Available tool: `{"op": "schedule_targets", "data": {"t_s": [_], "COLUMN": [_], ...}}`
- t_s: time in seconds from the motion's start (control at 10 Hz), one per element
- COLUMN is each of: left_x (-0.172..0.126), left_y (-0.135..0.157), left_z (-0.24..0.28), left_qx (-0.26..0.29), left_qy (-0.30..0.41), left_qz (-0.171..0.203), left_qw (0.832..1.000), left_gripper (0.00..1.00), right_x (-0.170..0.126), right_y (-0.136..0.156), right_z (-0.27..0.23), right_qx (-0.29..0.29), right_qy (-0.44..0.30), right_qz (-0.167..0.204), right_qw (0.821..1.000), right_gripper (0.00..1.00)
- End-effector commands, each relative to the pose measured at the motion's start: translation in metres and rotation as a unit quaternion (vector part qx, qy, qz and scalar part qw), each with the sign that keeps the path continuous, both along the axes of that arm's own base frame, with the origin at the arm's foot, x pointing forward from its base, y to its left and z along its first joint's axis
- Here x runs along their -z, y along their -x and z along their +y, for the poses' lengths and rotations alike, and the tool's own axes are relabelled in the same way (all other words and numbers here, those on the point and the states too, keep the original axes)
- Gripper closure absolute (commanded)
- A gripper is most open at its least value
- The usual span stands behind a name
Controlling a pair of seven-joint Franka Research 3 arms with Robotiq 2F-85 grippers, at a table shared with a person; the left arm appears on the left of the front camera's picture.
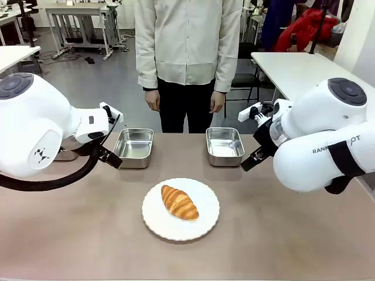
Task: Place the bread in the container.
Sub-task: Place the Butter Roll into the Airtight Container indicated by the human.
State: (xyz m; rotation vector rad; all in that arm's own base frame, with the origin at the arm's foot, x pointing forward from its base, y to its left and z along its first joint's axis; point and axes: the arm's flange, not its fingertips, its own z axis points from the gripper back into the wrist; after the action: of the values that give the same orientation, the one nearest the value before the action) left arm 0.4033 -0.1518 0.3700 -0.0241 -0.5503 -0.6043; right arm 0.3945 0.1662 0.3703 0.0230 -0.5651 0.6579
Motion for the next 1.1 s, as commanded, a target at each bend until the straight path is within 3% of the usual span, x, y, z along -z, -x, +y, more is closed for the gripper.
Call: {"op": "schedule_targets", "data": {"t_s": [0.0,0.9,1.0], "left_x": [0.000,0.000,-0.026], "left_y": [0.000,0.000,-0.006], "left_z": [0.000,0.000,0.016], "left_qx": [0.000,0.000,0.003], "left_qy": [0.000,0.000,0.021], "left_qz": [0.000,0.000,-0.003], "left_qw": [1.000,1.000,1.000], "left_gripper": [0.00,0.00,0.00], "right_x": [0.000,0.000,-0.031], "right_y": [0.000,0.000,-0.005], "right_z": [0.000,0.000,-0.012], "right_qx": [0.000,0.000,0.009], "right_qy": [0.000,0.000,-0.014], "right_qz": [0.000,0.000,-0.013], "right_qw": [1.000,1.000,1.000], "right_gripper": [0.00,0.00,0.00]}}
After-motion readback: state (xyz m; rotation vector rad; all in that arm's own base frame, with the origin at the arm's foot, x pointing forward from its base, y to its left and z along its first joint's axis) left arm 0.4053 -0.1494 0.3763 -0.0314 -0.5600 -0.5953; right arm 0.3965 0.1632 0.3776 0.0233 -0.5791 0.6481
